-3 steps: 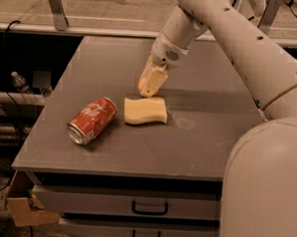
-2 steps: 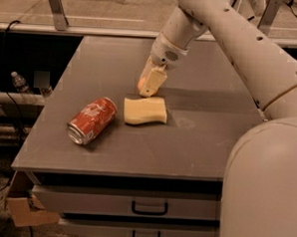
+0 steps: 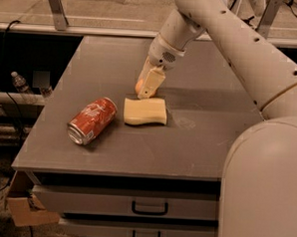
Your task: Move orange near sponge
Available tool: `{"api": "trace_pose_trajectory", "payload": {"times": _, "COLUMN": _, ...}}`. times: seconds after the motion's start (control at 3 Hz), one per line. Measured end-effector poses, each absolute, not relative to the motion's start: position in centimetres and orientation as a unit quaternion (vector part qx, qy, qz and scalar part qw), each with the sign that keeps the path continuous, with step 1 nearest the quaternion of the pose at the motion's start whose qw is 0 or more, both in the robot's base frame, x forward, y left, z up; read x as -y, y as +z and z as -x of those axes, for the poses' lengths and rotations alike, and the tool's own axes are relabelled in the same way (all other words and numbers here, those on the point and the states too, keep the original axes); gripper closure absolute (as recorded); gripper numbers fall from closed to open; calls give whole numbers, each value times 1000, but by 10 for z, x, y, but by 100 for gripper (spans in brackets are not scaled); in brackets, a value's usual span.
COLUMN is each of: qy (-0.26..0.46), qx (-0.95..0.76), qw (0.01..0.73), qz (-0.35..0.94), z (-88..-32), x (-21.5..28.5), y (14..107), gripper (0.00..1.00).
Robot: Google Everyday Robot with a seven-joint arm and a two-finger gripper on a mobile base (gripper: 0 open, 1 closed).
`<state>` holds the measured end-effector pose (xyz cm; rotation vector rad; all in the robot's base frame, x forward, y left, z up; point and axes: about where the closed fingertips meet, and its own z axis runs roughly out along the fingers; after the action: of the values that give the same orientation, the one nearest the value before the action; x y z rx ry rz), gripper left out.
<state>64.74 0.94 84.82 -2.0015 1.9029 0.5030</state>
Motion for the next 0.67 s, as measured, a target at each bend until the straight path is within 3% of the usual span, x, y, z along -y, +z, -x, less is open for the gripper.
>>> {"api": "trace_pose_trajectory", "payload": {"times": 0.33, "qy": 177, "qx": -668, "qw": 169, "qz": 703, "z": -650, "x": -12, "y": 846, "gripper": 0}}
{"api": "trace_pose_trajectory", "payload": {"times": 0.67, "qy": 177, "qx": -668, "qw": 169, "qz": 702, "z": -650, "x": -12, "y": 846, "gripper": 0}}
